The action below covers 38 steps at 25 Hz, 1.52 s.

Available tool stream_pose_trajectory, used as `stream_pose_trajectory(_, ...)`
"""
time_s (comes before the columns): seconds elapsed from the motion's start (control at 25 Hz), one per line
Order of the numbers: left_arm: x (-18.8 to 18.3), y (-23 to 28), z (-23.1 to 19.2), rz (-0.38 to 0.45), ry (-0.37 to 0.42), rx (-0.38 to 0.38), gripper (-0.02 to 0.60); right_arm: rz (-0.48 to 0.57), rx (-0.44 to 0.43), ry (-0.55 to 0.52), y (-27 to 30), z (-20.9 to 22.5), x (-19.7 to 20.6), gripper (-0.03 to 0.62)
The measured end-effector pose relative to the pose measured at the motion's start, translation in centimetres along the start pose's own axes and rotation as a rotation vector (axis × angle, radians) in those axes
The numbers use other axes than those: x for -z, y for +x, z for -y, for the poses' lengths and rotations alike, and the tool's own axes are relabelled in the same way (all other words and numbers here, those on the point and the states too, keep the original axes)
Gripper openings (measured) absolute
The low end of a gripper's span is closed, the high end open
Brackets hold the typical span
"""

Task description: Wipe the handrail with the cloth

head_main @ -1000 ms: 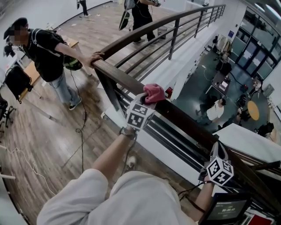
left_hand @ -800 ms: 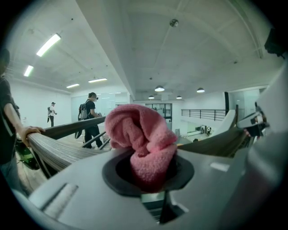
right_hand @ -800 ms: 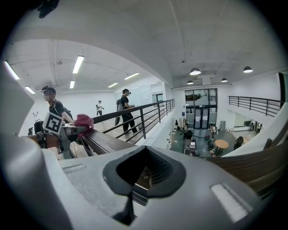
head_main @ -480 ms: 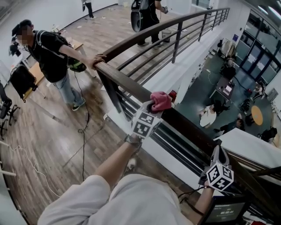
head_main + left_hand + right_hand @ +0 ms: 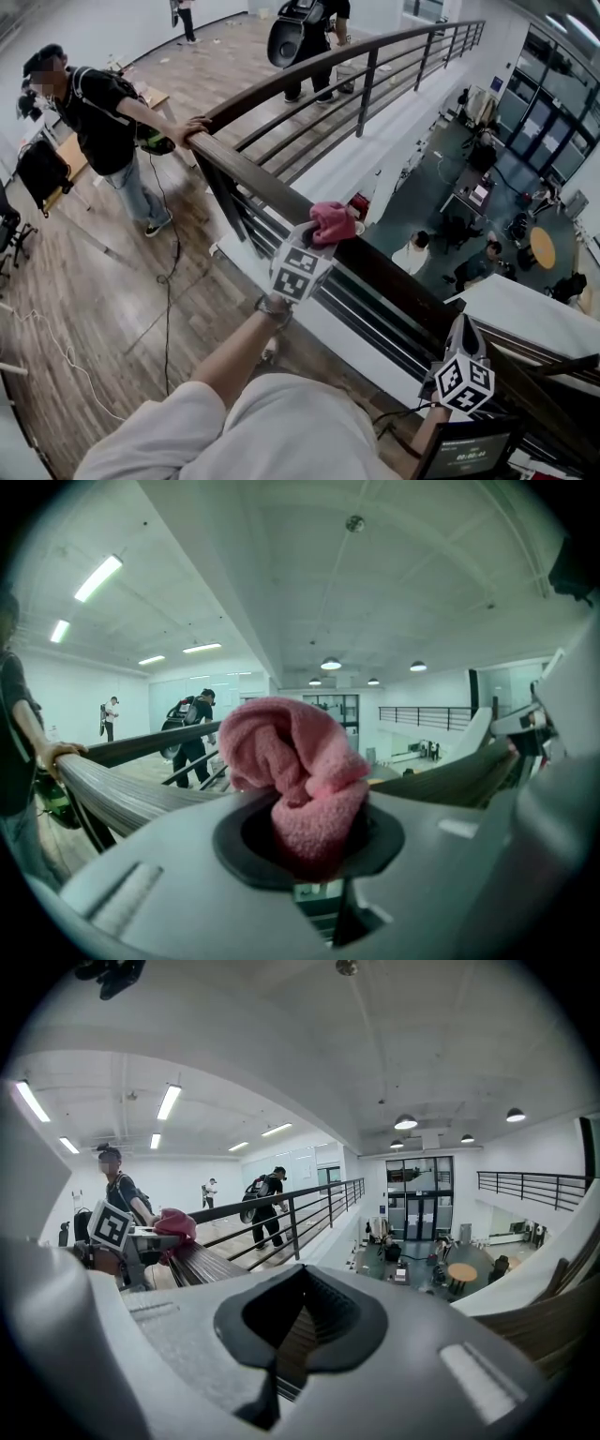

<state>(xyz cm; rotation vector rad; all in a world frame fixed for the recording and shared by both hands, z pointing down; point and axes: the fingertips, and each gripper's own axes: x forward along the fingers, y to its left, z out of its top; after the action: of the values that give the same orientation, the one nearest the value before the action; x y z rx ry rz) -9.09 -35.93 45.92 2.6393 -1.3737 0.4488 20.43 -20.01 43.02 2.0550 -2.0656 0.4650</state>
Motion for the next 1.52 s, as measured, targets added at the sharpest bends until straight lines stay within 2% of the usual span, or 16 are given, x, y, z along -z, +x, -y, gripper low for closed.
stream_pose_trajectory(0.24, -0.1, 0.4, 1.2, 0.014, 0.003, -0.031, 0.086, -0.021, -0.014, 0.038, -0.9, 1.7, 0.7, 0.002)
stream_pose_trajectory(0.4, -0.1, 0.3, 4.4, -0.011, -0.002, 0.001, 0.086, -0.019, -0.012, 0.038, -1.7, 2.9, 0.7, 0.002)
stream_pose_trajectory(0.8, -0.4, 0.7, 10.6, -0.024, 0.017, 0.037, 0.086, -0.062, -0.112, 0.012, -1.9, 3.8, 1.4, 0.002)
stream_pose_trajectory(1.04, 0.6, 0.5, 14.7, -0.021, 0.037, 0.113, 0.086, -0.058, -0.108, 0.024, -1.6, 3.4, 1.0, 0.002)
stream_pose_trajectory(1.36, 1.8, -0.6, 16.7, -0.014, 0.049, 0.228, 0.086, -0.043, -0.088, 0.032, -1.7, 1.3, 0.2, 0.002)
stream_pose_trajectory(1.52, 2.9, -1.3, 17.9, -0.048, 0.061, 0.298, 0.086, -0.047, -0.072, 0.042, -2.1, 0.6, 0.4, 0.002)
